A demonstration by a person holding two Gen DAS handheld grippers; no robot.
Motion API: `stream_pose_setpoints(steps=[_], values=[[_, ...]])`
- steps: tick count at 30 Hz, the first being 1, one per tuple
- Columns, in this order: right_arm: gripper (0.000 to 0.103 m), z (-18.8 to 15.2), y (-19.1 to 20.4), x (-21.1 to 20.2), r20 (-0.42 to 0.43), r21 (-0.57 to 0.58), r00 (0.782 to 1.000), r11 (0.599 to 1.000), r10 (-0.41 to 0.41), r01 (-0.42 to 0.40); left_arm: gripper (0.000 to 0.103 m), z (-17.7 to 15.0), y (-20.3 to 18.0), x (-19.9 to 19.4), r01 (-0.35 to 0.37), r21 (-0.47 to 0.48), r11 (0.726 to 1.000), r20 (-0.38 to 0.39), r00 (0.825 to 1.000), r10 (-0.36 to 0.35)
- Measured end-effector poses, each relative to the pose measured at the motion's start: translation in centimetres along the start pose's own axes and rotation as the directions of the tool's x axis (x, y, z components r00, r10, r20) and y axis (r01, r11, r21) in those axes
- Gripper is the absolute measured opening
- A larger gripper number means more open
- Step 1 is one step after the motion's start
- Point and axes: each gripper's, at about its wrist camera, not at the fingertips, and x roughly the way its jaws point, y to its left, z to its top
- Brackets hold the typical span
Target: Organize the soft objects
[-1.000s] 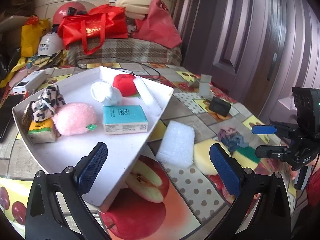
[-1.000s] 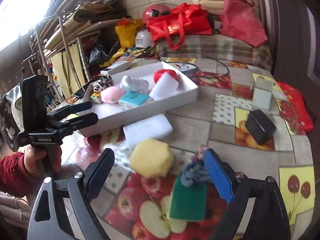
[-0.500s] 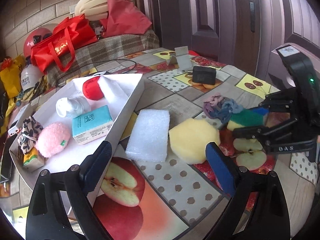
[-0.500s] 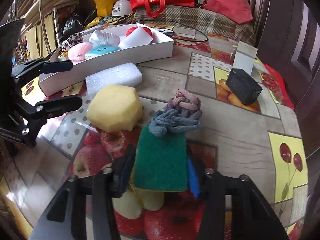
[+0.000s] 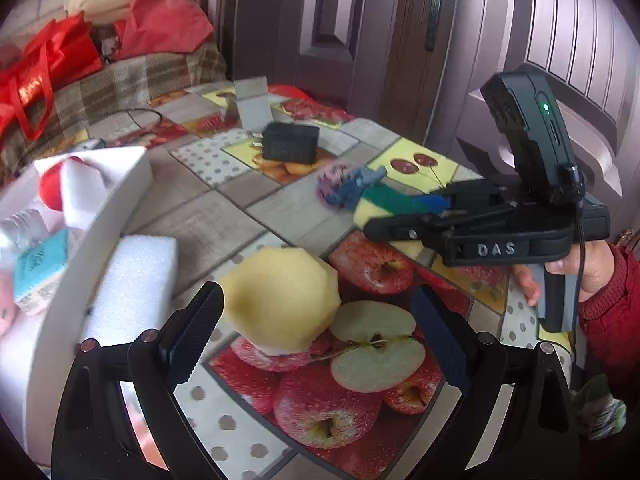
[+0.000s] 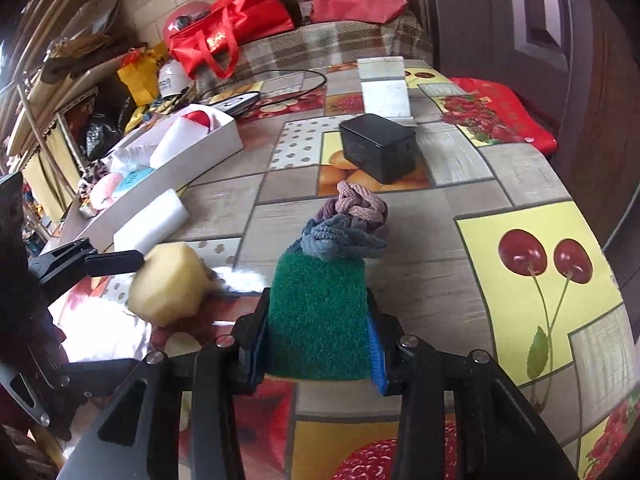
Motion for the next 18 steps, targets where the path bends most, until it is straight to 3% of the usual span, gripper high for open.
stream_pose_setpoints(steps=[1, 3, 4, 7, 10, 13, 18], values=[[0.04, -0.1, 0.5, -0.2, 0.004, -0.018, 1.0, 1.0, 0.022, -0.022, 0.096, -0.1, 0.4, -1.0, -0.056, 0.009, 0.998, 0.043, 0.998, 0.055], [0.04, -0.5, 1.5, -0.5, -0.006, -0.035, 0.994, 0.994, 0.105, -0.105, 0.096, 0.0, 1.9, -2.0, -0.207, 0.009, 0.978, 0.081, 0.975, 0.205], [0.04, -0.6, 2.1, -0.7, -0.003, -0.055, 0.993, 0.992, 0.117, -0.117, 0.096, 0.1, 2.8, -2.1, -0.245, -0.004, 0.969, 0.075, 0.967, 0.245], [0.04, -0.6, 2.8, -0.8, 0.009, -0.078, 0.994, 0.991, 0.109, -0.108, 0.096, 0.1, 5.8, -1.6, -0.275, -0.084, 0.958, 0.014, 0.961, 0.277], [0.04, -0.3, 1.8, -0.2, 0.012, -0.016, 0.992, 0.992, 0.123, -0.123, 0.096, -0.4, 6.6, -0.2, -0.253, -0.095, 0.963, -0.049, 0.967, 0.249], [0.04, -0.2, 0.5, -0.3, 0.029, 0.052, 0.993, 0.992, 0.116, -0.117, 0.096, -0.5, 6.1, 1.4, -0.144, -0.103, 0.984, -0.114, 0.985, 0.133], [0.04, -0.3, -0.6, -0.4, 0.033, 0.111, 0.991, 0.985, 0.128, -0.131, 0.096, -0.3, 4.1, 0.6, -0.019, -0.089, 0.996, -0.087, 0.996, 0.011]])
